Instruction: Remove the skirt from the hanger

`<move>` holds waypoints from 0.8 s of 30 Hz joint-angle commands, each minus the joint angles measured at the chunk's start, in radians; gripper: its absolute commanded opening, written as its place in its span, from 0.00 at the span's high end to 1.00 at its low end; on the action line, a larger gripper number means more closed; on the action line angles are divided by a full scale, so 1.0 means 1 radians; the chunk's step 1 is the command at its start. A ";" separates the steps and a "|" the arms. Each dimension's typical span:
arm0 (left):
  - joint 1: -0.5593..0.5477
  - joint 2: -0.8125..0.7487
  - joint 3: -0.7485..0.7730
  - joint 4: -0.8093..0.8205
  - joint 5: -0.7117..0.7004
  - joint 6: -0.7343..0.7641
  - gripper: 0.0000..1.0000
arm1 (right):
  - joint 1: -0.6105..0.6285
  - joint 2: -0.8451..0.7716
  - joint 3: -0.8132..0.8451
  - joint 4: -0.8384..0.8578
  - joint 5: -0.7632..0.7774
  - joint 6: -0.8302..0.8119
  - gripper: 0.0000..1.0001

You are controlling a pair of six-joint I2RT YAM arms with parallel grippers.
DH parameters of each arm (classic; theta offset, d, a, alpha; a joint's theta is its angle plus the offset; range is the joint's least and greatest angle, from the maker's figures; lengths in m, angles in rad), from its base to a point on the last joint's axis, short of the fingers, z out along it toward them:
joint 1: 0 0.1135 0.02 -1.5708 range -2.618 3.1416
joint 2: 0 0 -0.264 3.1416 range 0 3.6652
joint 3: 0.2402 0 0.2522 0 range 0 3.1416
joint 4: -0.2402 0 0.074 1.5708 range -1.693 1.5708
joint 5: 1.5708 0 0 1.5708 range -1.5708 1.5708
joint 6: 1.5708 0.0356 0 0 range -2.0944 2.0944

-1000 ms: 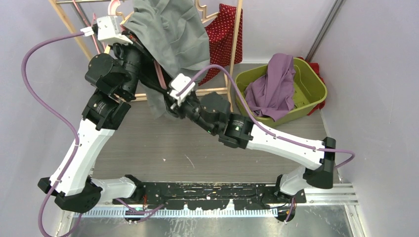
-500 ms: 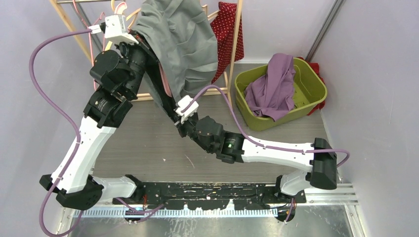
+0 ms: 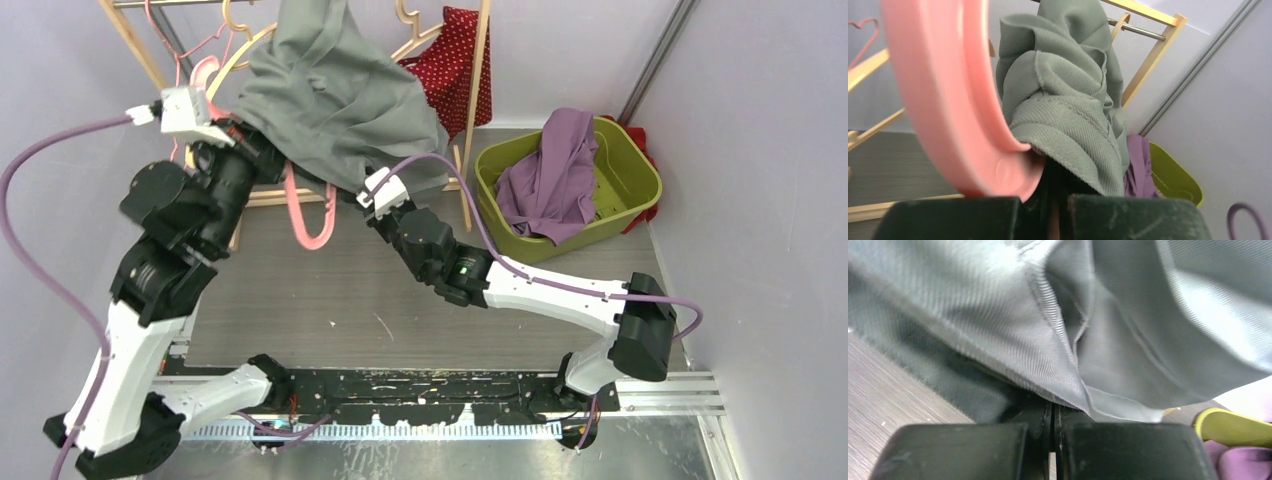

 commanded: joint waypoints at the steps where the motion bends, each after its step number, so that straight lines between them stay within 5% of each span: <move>1: 0.015 -0.141 -0.028 0.008 -0.033 0.058 1.00 | -0.023 -0.048 0.082 -0.154 0.069 -0.097 0.99; 11: 0.016 -0.222 -0.215 -0.240 0.240 0.015 1.00 | -0.011 -0.092 0.274 -0.268 0.082 -0.194 0.99; 16: 0.016 -0.251 -0.280 -0.248 0.240 0.017 1.00 | -0.009 -0.090 0.366 -0.359 0.002 -0.164 0.99; 24: 0.015 -0.222 -0.270 -0.225 0.229 0.049 1.00 | 0.096 -0.031 0.528 -0.714 -0.111 -0.089 0.57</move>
